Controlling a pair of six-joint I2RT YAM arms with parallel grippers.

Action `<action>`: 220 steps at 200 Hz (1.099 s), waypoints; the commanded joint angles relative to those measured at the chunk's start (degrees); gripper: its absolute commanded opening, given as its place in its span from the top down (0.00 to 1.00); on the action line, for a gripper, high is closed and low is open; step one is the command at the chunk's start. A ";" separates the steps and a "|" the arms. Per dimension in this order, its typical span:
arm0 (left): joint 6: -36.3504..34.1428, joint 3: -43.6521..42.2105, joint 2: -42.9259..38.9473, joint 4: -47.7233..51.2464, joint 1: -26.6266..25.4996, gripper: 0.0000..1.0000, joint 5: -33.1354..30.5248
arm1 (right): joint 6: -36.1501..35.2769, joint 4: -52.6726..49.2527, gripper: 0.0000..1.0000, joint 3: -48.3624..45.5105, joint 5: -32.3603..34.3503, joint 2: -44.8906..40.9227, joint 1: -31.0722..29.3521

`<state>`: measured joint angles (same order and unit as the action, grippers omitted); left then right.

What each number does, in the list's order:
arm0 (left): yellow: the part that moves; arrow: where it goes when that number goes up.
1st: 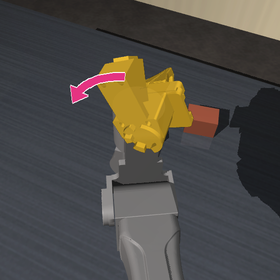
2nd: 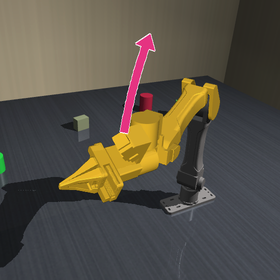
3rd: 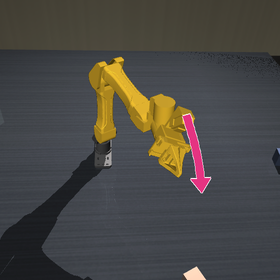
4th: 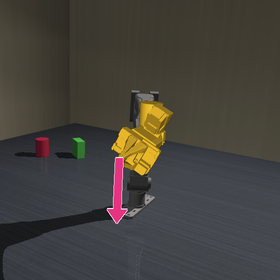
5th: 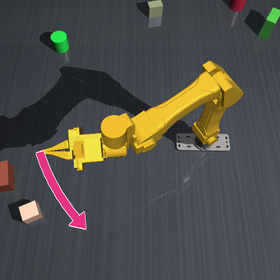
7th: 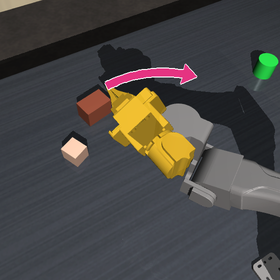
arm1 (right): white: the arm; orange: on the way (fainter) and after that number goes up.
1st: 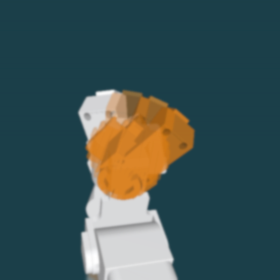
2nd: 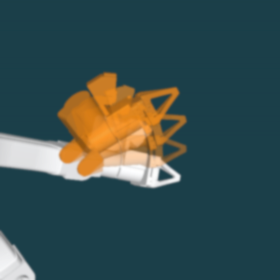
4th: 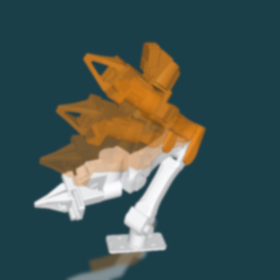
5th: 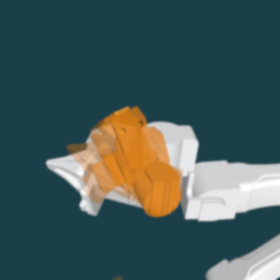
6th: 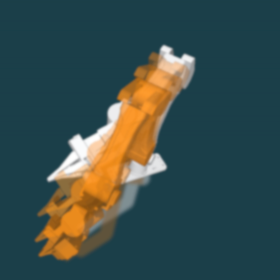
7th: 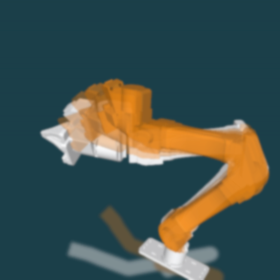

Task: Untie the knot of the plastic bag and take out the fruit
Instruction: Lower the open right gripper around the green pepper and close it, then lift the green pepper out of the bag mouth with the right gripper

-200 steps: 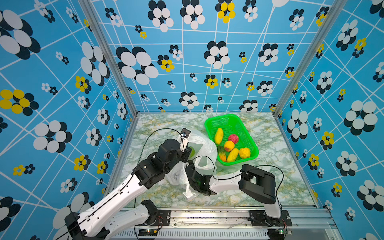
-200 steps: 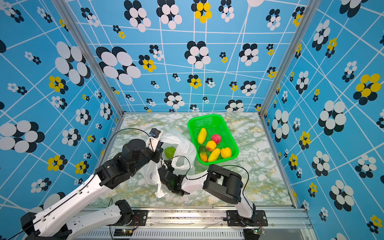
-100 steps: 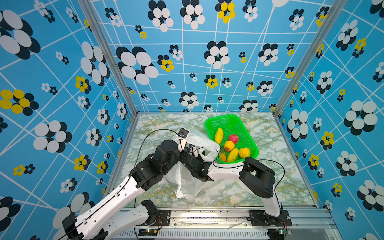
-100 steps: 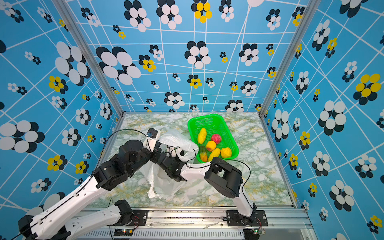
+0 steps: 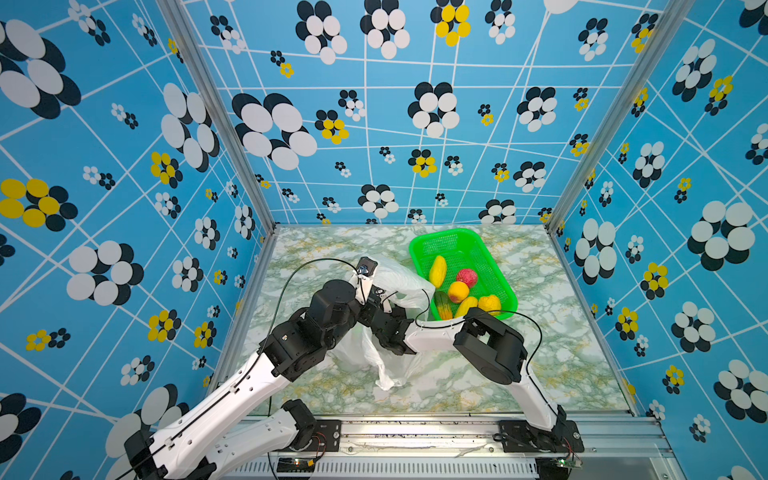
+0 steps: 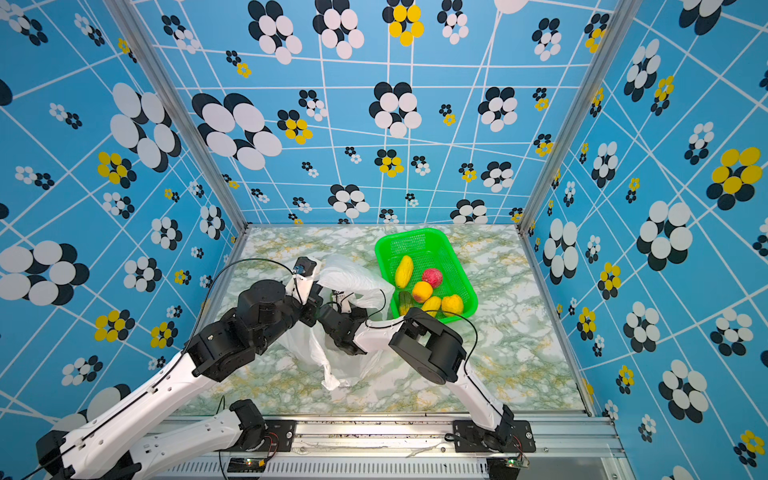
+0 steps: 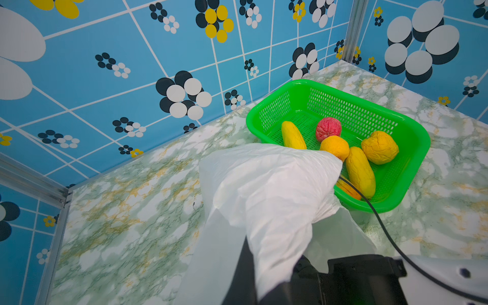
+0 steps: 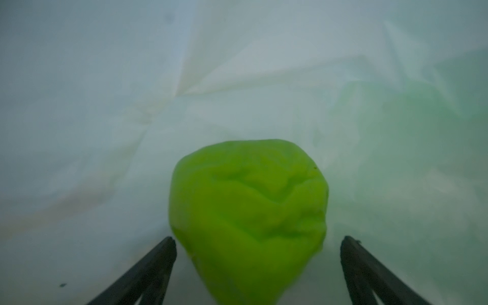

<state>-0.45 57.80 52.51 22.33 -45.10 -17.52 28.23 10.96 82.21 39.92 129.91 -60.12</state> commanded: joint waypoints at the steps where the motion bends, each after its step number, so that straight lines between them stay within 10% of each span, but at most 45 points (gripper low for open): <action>1: 0.60 -0.26 -0.50 -0.58 -0.24 1.00 0.03 | -0.50 -2.23 0.01 4.87 -3.27 3.10 1.28; 98: 0.27 -0.67 -0.27 -0.27 -0.07 1.00 -2.70 | -1.11 -0.33 0.45 0.30 -6.31 -2.87 1.49; 220: -0.21 -0.58 5.42 -0.99 -0.05 1.00 -5.24 | 1.32 13.42 0.60 -30.23 -16.78 -34.70 -2.34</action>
<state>-0.62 57.71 58.39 22.26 -45.10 -21.04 28.75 19.97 56.69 26.22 100.09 -62.06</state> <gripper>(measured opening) 0.040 0.635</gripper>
